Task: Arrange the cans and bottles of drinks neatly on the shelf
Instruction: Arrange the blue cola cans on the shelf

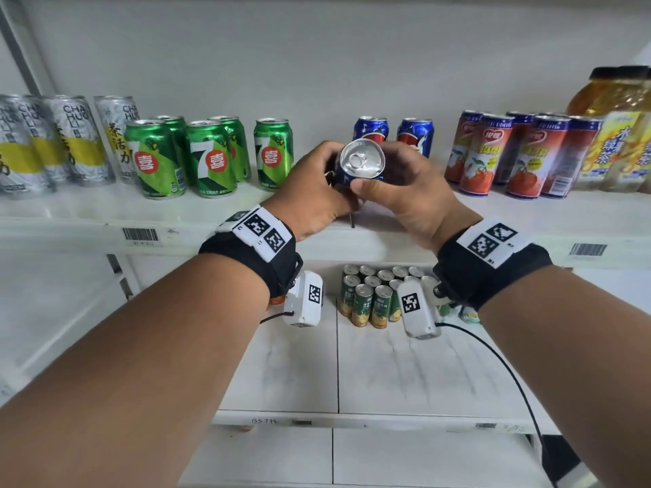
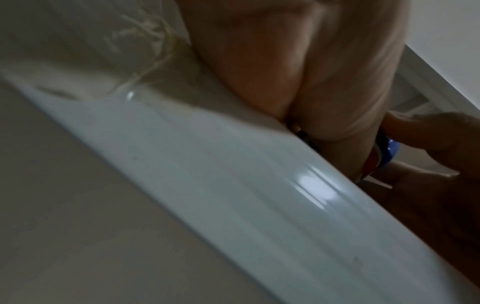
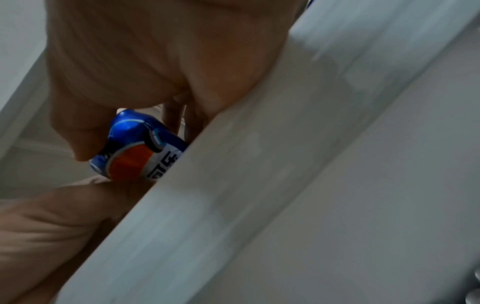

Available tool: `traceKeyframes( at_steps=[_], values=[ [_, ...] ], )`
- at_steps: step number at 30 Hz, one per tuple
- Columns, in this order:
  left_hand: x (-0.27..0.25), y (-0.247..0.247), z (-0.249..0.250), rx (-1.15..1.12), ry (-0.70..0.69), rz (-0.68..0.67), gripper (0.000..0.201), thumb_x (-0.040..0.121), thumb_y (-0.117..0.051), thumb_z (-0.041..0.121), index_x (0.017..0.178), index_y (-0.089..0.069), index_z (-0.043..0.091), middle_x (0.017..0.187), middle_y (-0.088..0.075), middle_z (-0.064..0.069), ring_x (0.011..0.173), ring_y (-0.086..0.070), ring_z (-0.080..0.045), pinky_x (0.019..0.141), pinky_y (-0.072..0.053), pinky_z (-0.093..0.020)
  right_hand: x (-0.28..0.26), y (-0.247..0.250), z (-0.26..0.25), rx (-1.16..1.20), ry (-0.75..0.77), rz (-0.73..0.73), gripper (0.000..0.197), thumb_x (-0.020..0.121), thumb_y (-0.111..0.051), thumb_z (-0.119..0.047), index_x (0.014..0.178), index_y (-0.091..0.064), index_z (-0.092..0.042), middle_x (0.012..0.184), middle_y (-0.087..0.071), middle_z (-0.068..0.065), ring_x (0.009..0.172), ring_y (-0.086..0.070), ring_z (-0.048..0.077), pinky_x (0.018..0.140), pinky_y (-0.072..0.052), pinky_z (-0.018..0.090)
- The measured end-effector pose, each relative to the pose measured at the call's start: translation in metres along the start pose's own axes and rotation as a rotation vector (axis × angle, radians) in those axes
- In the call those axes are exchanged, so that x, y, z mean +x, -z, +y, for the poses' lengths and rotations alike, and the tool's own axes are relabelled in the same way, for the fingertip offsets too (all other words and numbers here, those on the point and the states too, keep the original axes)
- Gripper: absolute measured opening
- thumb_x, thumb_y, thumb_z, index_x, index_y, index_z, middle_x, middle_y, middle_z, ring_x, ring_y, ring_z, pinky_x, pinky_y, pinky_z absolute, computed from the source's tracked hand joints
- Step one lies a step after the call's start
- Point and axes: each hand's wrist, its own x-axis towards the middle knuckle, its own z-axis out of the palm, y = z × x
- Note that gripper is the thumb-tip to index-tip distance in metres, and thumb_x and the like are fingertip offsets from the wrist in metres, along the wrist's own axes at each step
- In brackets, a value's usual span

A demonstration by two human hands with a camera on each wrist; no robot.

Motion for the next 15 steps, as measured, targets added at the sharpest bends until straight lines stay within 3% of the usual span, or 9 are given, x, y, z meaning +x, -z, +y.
traceKeyframes(
  at_steps=[5, 8, 11, 15],
  values=[
    [-0.0018, -0.0013, 0.0024, 0.030, -0.018, -0.007, 0.076, 0.069, -0.088, -0.015, 0.134, -0.055, 0.006, 0.119, -0.070, -0.008, 0.102, -0.067, -0.015, 0.092, -0.063, -0.043, -0.0028, -0.0035, 0.0001, -0.099, 0.041, -0.006, 0.065, 0.079, -0.089, -0.003, 0.135, -0.057, -0.003, 0.130, -0.070, 0.011, 0.123, -0.067, 0.020, 0.108, -0.053, 0.030],
    [-0.0003, -0.0016, 0.0005, 0.032, -0.029, -0.016, 0.073, 0.073, -0.089, -0.009, 0.136, -0.055, 0.007, 0.119, -0.070, -0.007, 0.099, -0.066, -0.010, 0.088, -0.062, -0.032, -0.0018, -0.0025, 0.0013, -0.079, 0.036, 0.007, 0.061, 0.082, -0.087, -0.006, 0.136, -0.058, -0.005, 0.128, -0.072, 0.007, 0.121, -0.068, 0.016, 0.104, -0.054, 0.029],
    [0.0019, 0.0005, -0.0031, 0.020, -0.026, -0.023, 0.069, 0.078, -0.092, 0.004, 0.136, -0.057, 0.013, 0.116, -0.069, 0.005, 0.093, -0.065, 0.005, 0.084, -0.056, -0.017, 0.0001, -0.0024, 0.0026, -0.011, 0.033, 0.027, 0.046, 0.090, -0.080, -0.007, 0.133, -0.063, -0.008, 0.119, -0.076, -0.002, 0.113, -0.071, 0.010, 0.095, -0.056, 0.024],
    [0.0018, 0.0013, -0.0042, -0.026, -0.022, -0.027, 0.069, 0.077, -0.094, 0.004, 0.136, -0.059, 0.015, 0.121, -0.072, 0.002, 0.100, -0.070, 0.002, 0.091, -0.059, -0.022, 0.0021, -0.0031, 0.0039, 0.044, 0.015, 0.037, 0.042, 0.094, -0.076, -0.017, 0.133, -0.062, -0.008, 0.121, -0.075, 0.004, 0.118, -0.071, 0.022, 0.104, -0.056, 0.040]
  ],
)
